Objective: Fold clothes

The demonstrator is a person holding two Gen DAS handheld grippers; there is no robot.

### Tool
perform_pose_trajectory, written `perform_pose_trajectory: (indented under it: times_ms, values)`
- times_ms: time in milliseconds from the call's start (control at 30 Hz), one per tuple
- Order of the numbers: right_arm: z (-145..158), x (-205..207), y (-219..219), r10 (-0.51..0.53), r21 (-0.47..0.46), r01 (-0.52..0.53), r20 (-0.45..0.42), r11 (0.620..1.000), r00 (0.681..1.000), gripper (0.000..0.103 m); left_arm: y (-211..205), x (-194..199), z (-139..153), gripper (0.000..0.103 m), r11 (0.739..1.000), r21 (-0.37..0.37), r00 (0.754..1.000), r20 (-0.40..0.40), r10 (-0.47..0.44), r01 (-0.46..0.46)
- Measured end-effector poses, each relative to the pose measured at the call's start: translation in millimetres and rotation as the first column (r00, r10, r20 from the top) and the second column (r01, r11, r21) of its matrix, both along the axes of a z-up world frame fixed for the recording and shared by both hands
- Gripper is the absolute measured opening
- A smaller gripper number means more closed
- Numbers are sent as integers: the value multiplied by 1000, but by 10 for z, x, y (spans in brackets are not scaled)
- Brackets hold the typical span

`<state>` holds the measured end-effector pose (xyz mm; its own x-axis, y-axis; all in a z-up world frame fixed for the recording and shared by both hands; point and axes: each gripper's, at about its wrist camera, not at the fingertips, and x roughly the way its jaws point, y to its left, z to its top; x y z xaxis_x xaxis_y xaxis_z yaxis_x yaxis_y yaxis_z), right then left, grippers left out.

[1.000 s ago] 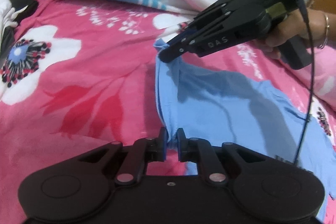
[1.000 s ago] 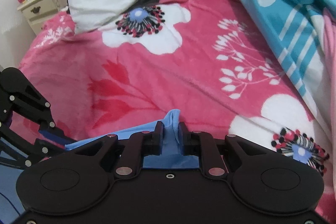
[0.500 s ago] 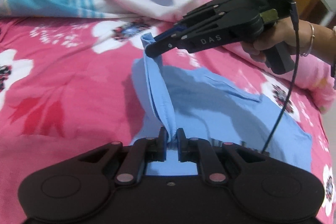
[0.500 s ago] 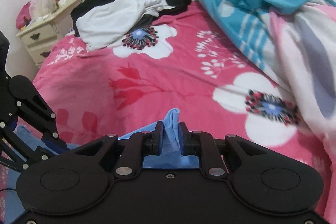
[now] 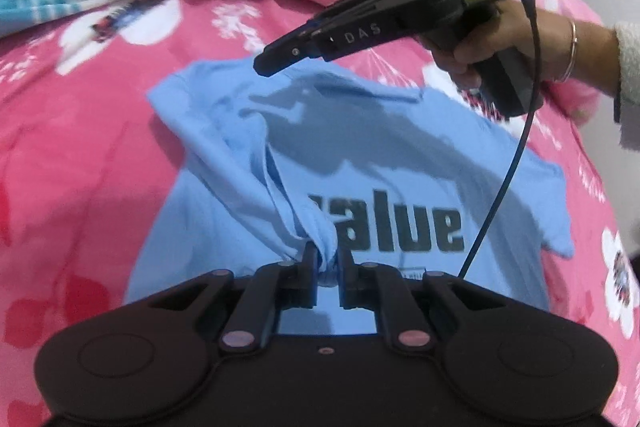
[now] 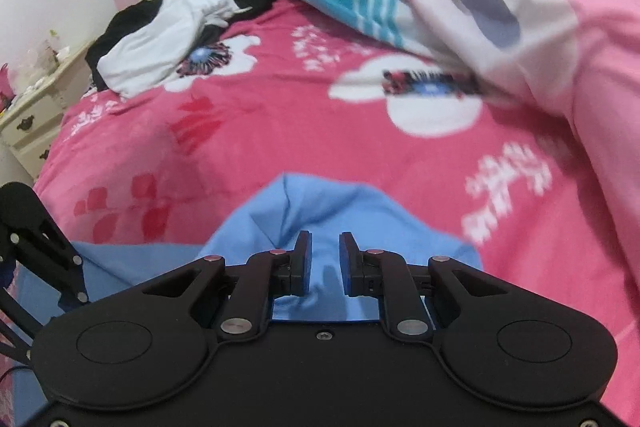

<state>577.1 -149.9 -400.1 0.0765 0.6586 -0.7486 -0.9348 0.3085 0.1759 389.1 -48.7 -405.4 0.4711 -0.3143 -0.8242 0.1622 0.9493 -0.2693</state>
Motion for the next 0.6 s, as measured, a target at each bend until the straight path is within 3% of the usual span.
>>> perform_pose_trajectory:
  times_ms: [167,300,367,600]
  values:
    - [-155,10,-167,-60,2,60,-96,998,994,19,-126,-12,-219,10,996,67,998,-25,-51,52]
    - [-216,13,-228,-124,18,131,-215,991,969,21,-116,-82,-208,23,995,62,996,-23,-81,82]
    - [-226,-7,-222,-145,23,155,-246,988,958,31,-130,-105,-174,31,994,55,996,-20,-91,92]
    - [-337,-63,16,-186,-55,178,-215,982,959,33,71,-251,48,35,995,89,998,48,-51,47]
